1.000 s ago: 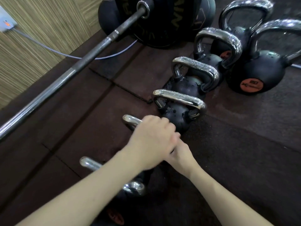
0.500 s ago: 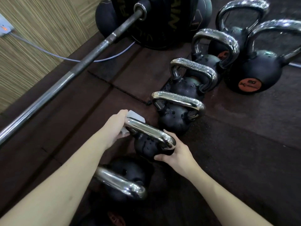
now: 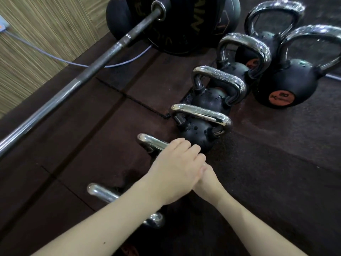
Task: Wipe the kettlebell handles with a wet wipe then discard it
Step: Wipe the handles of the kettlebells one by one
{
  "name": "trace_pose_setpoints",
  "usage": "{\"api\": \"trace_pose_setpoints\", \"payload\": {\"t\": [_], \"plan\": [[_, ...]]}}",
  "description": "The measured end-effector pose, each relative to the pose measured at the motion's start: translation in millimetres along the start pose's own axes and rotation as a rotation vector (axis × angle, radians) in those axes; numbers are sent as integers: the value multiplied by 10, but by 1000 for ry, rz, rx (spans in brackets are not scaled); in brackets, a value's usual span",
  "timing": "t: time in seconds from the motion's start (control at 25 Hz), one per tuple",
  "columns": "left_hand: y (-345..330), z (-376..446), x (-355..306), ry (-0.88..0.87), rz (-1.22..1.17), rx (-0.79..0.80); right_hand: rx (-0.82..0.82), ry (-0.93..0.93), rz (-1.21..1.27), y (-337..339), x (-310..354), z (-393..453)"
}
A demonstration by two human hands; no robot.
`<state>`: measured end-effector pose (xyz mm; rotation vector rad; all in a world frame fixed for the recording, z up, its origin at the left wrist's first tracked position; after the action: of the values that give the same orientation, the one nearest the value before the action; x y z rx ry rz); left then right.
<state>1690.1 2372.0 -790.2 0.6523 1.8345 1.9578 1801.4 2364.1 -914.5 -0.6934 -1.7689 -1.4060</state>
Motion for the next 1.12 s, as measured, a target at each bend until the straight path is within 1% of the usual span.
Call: {"api": "trace_pose_setpoints", "payload": {"t": [0.12, 0.16, 0.2, 0.24, 0.28, 0.36, 0.4, 0.44, 0.48, 0.52, 0.6, 0.64, 0.68, 0.72, 0.76, 0.84, 0.88, 0.96, 1.0, 1.04, 1.08, 1.12], "plan": [[118, -23, 354, 2, -109, -104, -5, -46, 135, -11, -47, 21], [151, -28, 513, 21, -131, -122, 1, -55, 149, -15, -64, 32], [154, -40, 684, 81, -178, -95, 10, -59, 155, -21, -68, 37], [84, -73, 880, 208, -290, -22, 17, -61, 168, -20, -62, 36], [10, -109, 1056, 377, -461, 69, 16, -62, 182, -20, -61, 36], [-150, -147, 1317, 759, -870, 218, -2, -59, 204, -17, -73, 34], [-220, -163, 1374, 879, -1022, 254, -7, -52, 211, -20, -65, 24], [-211, -165, 1343, 912, -1068, 265, -10, -47, 209, -29, -72, 19], [-147, -164, 1259, 865, -1004, 216, -7, -55, 204, -38, -80, 19], [-58, -151, 1146, 745, -838, 132, -4, -58, 203, -43, -85, 20], [126, -94, 851, 426, -415, 11, -1, -51, 198, -39, -82, 24], [153, -63, 686, 279, -239, -12, -3, -60, 181, -30, -65, 21], [128, -41, 534, 179, -155, 14, -2, -73, 170, -23, -55, 15], [67, -31, 408, 110, -151, 36, 2, -80, 153, -14, -43, 9], [20, -38, 311, 82, -180, 65, 3, -70, 140, -7, -23, 7], [4, -39, 259, 46, -234, 78, -1, -46, 99, 13, 38, 23], [14, -57, 311, 41, -227, 21, -8, -59, 108, 6, 29, 22], [65, -67, 558, 93, -309, 56, -4, -148, 208, -5, 35, -15], [136, -80, 715, 157, -359, 101, 4, -160, 227, 7, 68, -21], [157, -115, 853, 218, -366, 52, 26, -158, 223, 40, 125, -6], [160, -135, 984, 316, -496, 104, 57, -170, 215, 66, 118, -9], [182, -108, 1105, 446, -637, 122, 92, -181, 182, 121, 130, -1]]}}
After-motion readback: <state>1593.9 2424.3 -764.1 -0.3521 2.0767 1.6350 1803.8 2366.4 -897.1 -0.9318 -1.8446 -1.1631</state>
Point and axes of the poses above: each hand's wrist, its own z-axis towards the middle knuckle, its own y-axis out of the back of the hand, x = y × z, the point moved 3 cm from there along z, towards the middle knuckle, and after that the axes turned 9 degrees about y, right-handed, at the moved point
